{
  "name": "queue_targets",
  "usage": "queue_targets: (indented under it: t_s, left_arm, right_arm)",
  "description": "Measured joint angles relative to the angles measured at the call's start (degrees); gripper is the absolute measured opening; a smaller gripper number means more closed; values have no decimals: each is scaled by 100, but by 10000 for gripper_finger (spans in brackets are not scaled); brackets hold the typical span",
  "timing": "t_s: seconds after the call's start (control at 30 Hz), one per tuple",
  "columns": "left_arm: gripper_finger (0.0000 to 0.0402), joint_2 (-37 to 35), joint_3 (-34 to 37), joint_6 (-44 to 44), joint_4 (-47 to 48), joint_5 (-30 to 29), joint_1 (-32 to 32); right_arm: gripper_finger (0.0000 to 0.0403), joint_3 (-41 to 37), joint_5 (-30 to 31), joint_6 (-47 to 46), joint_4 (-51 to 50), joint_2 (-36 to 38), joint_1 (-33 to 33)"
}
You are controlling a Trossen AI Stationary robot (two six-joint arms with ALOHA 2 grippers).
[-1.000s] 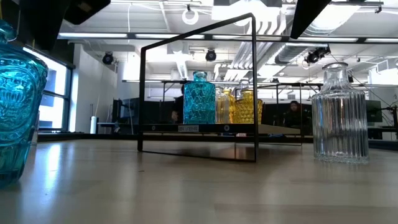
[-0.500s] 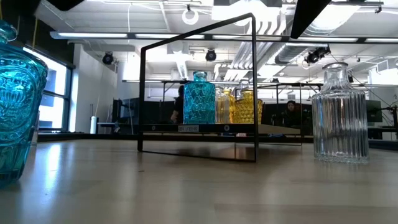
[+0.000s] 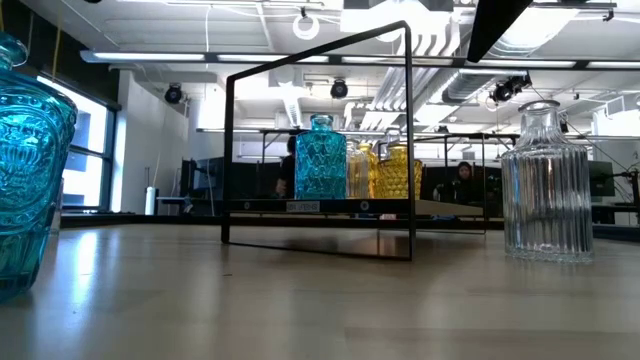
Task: Sort vases onto shelf
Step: Put the right blue vase on the shelf and align with the other blue vase
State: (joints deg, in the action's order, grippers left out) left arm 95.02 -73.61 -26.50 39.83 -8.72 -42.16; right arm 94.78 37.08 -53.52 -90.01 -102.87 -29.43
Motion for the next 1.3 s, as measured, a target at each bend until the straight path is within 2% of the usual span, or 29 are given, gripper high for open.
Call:
queue_targets:
  t_s: [0.2, 0.57, 0.83, 1.07, 1.3]
  left_arm:
    - [193, 33, 0, -177, 48, -501, -30]
    - [248, 33, 0, -495, 65, -429, -86]
    - [232, 33, 0, -963, -96, 92, -229]
    - [212, 63, 0, -1070, -269, 50, -290]
    - [200, 459, -9, -881, -419, -20, -275]
  right_arm:
    - [67, 0, -38, -24, 6, 0, 0]
    - [67, 0, -64, -57, 4, 0, -103]
    - [67, 0, -66, -98, 4, 0, -149]
    - [67, 0, -63, -107, 4, 0, -149]
    - [67, 0, -65, -160, 4, 0, -149]
